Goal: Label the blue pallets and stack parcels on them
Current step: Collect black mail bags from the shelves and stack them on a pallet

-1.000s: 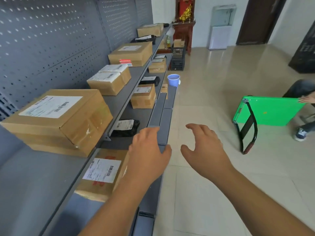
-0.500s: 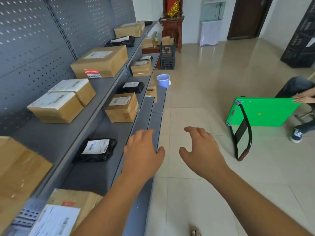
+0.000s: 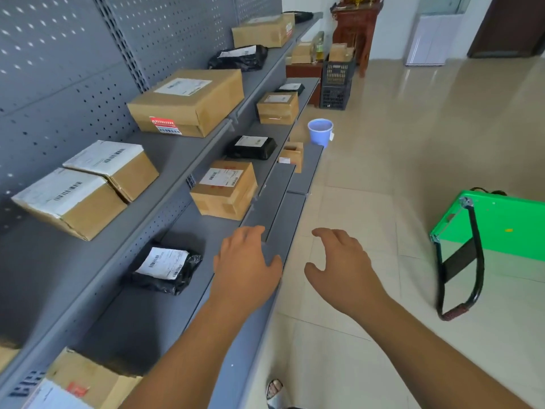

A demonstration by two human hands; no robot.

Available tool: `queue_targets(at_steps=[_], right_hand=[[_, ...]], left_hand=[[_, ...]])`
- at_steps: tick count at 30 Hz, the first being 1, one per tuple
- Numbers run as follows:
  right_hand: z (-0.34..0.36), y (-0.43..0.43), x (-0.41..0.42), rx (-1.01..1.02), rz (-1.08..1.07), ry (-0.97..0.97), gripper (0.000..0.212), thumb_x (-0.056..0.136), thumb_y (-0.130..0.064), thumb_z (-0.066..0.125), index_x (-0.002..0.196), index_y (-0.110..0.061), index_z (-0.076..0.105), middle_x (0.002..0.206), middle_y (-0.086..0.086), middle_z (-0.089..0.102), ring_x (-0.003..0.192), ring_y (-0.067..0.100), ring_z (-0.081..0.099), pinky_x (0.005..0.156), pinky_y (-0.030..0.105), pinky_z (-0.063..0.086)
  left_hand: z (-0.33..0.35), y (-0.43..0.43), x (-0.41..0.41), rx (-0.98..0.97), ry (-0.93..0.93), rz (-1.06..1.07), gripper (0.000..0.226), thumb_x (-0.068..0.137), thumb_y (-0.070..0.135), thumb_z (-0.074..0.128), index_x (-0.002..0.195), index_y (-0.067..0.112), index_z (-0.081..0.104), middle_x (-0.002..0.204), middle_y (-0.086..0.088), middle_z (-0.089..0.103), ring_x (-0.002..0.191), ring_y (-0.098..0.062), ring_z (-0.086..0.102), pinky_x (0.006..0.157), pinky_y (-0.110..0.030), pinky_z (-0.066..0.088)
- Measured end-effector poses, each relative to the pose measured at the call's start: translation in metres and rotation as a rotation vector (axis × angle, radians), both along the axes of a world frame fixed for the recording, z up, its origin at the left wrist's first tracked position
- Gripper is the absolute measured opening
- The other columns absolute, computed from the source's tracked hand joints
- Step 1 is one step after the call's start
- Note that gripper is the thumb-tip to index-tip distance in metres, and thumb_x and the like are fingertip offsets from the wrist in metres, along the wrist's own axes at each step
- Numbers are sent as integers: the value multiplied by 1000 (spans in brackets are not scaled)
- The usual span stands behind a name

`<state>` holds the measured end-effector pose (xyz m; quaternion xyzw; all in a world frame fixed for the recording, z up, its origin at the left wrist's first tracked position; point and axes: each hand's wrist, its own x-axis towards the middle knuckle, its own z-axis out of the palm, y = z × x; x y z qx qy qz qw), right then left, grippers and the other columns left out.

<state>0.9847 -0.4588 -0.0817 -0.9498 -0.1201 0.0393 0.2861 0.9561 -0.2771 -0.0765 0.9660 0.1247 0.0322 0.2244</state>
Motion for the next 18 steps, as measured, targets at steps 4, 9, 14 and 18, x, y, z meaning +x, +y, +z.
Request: queue_targets(at_steps=[4,9,14,18], right_hand=[[-8,32,46,-19,71,16,62,90,-33,61,148,-27,40,145,-1,46,128,25,44,103,37,39],[-14,85,102,-68,152,8,62,91,-34,61,148,-25,41,142,3,49,126,27,46,101,37,38],[-28,130,143,-79,214,63,61,90,-33,60,147,-21,42,140,5,49,125,28,46,101,38,41],[-42,160,169,-57,301,115,55,90,-32,61,142,-19,46,133,6,52,121,29,47,97,39,43]], left_hand=[[-13,25,38,-24,11,37,63,94,42,62,151,27,42,155,3,43,138,-26,37,109,-45,34],[-31,70,76,-49,53,86,62,94,40,62,150,25,43,153,-1,45,136,-29,39,107,-48,41],[-48,99,104,-46,108,106,58,95,42,62,147,24,45,151,-1,45,135,-29,40,105,-45,41],[-63,119,110,-46,179,144,55,95,43,61,144,24,45,148,0,44,134,-28,40,105,-43,43]])
